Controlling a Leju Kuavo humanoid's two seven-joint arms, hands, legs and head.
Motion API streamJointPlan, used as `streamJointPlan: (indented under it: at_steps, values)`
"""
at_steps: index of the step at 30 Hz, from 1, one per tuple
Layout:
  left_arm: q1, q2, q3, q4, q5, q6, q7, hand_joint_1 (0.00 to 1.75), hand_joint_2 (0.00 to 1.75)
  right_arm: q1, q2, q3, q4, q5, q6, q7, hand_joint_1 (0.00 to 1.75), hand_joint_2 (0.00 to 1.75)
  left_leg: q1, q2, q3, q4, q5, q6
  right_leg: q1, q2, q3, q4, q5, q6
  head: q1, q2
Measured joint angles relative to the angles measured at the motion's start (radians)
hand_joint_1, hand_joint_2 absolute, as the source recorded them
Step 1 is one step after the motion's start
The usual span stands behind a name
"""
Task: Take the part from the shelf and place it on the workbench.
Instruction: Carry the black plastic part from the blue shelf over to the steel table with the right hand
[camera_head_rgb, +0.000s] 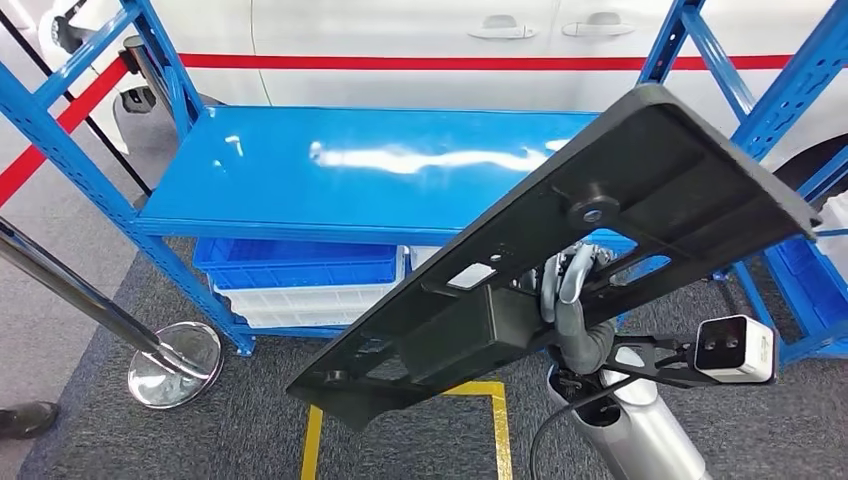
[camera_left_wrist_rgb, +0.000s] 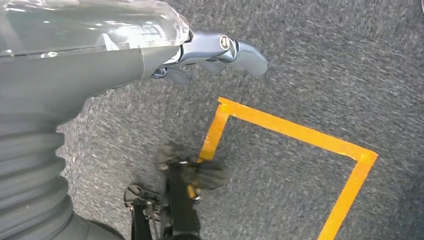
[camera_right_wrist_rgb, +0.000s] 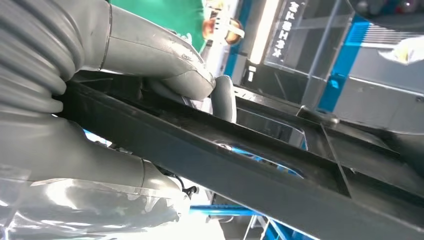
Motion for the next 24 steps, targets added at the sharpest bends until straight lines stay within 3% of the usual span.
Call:
streamJointPlan:
  at_steps: [1,2,3,4,6,8,10,12,13,16,17,18,19,21,23,24]
  values:
    - [-0.001,0.001,0.0,0.0,-0.001,-0.004,-0.003,0.0,1.75,0.002,0.0,0.0,-0.002,0.014,0.001,-0.001,1.71,1.75,0.001,0.0,-0.015,0.07,-0.045,-0.003,0.002,0.0,-0.015,0.001,0.012,-0.002,0.0,0.0]
    - [-0.002,0.003,0.0,0.0,-0.001,-0.007,-0.005,0.0,1.75,0.005,0.001,0.0,-0.004,0.027,0.004,-0.001,1.71,1.75,0.0,0.0,-0.021,0.128,-0.066,-0.004,0.004,-0.001,-0.031,0.002,0.024,-0.002,0.0,0.0]
    - [-0.003,0.003,0.0,0.0,-0.002,-0.009,-0.006,0.0,1.75,0.008,0.002,0.0,-0.006,0.038,0.009,-0.001,1.71,1.75,0.0,0.0,-0.015,0.161,-0.064,-0.004,0.007,-0.001,-0.046,0.003,0.034,-0.002,0.0,0.0]
    - [-0.003,0.004,0.0,0.0,-0.002,-0.01,-0.007,0.0,1.75,0.012,0.003,0.0,-0.01,0.049,0.017,-0.001,1.71,1.75,0.0,0.0,0.009,0.157,-0.043,-0.002,0.009,-0.001,-0.06,0.005,0.045,-0.001,0.0,0.0]
    - [-0.004,0.006,0.0,0.0,0.0,-0.008,-0.007,0.0,1.75,0.018,0.011,0.0,-0.02,0.07,0.039,-0.001,1.71,1.75,-0.002,0.0,0.108,0.046,-0.004,0.009,0.012,-0.002,-0.085,0.008,0.063,0.002,0.0,0.0]
    - [-0.008,0.009,0.0,-0.001,0.004,-0.003,-0.005,0.0,1.75,0.023,0.026,0.0,-0.033,0.084,0.062,-0.002,1.71,1.75,-0.009,0.0,0.211,-0.101,-0.012,0.023,0.015,-0.002,-0.097,0.01,0.08,0.01,0.0,0.0]
    - [-0.009,0.01,0.0,-0.001,0.006,0.0,-0.002,0.0,1.75,0.025,0.04,-0.001,-0.04,0.092,0.08,-0.002,1.71,1.75,-0.017,0.0,0.242,-0.161,-0.024,0.032,0.013,-0.004,-0.101,0.008,0.095,0.022,0.0,0.0]
    - [-0.008,0.01,0.001,-0.001,0.006,-0.001,0.0,0.0,1.75,0.028,0.049,-0.003,-0.042,0.1,0.096,-0.002,1.71,1.75,-0.015,0.004,0.231,-0.166,-0.005,0.044,0.01,-0.002,-0.107,0.011,0.096,0.034,0.0,0.0]
    - [-0.008,0.01,0.001,-0.001,0.006,-0.002,0.0,0.0,1.75,0.03,0.052,-0.005,-0.043,0.103,0.105,-0.002,1.71,1.75,-0.013,0.008,0.223,-0.169,0.007,0.05,0.009,0.0,-0.115,0.027,0.073,0.041,0.0,0.0]
    - [-0.008,0.01,0.001,-0.001,0.003,-0.008,-0.001,0.0,1.75,0.037,0.058,-0.015,-0.045,0.105,0.124,-0.002,1.71,1.75,-0.012,0.021,0.186,-0.171,0.041,0.063,0.002,0.003,-0.159,0.174,-0.066,0.058,0.0,0.0]
    - [-0.007,0.01,0.001,-0.001,0.002,-0.01,-0.001,0.0,1.75,0.041,0.059,-0.019,-0.046,0.105,0.128,-0.002,1.71,1.75,-0.012,0.026,0.171,-0.169,0.052,0.064,0.0,0.002,-0.169,0.232,-0.094,0.063,0.0,0.0]
    - [-0.007,0.01,0.001,-0.001,0.002,-0.013,-0.001,0.0,1.75,0.045,0.06,-0.023,-0.046,0.105,0.13,-0.002,1.71,1.75,-0.012,0.031,0.154,-0.166,0.061,0.063,-0.001,0.002,-0.17,0.271,-0.098,0.067,0.0,0.0]
    - [-0.007,0.01,0.001,-0.001,0.001,-0.015,-0.001,0.0,1.75,0.049,0.06,-0.026,-0.046,0.105,0.131,-0.002,1.71,1.75,-0.012,0.037,0.137,-0.161,0.07,0.061,-0.003,0.001,-0.155,0.278,-0.079,0.07,0.0,0.0]
    - [-0.007,0.01,0.001,-0.001,0.0,-0.018,-0.001,0.0,1.75,0.053,0.061,-0.03,-0.049,0.106,0.133,-0.002,1.71,1.75,-0.011,0.05,0.104,-0.145,0.084,0.055,-0.006,-0.013,-0.077,0.197,-0.028,0.073,0.0,0.0]
    - [-0.006,0.009,0.001,-0.001,-0.003,-0.021,-0.003,0.0,1.75,0.053,0.064,-0.037,-0.056,0.111,0.137,-0.002,1.71,1.75,-0.013,0.058,0.082,-0.129,0.094,0.044,-0.002,-0.037,0.013,0.071,-0.031,0.066,0.0,0.0]
    - [-0.006,0.009,0.001,-0.001,-0.005,-0.022,-0.004,0.0,1.75,0.054,0.067,-0.042,-0.06,0.116,0.14,-0.002,1.71,1.75,-0.014,0.062,0.078,-0.124,0.098,0.038,0.002,-0.044,0.036,0.033,-0.043,0.058,0.0,0.0]
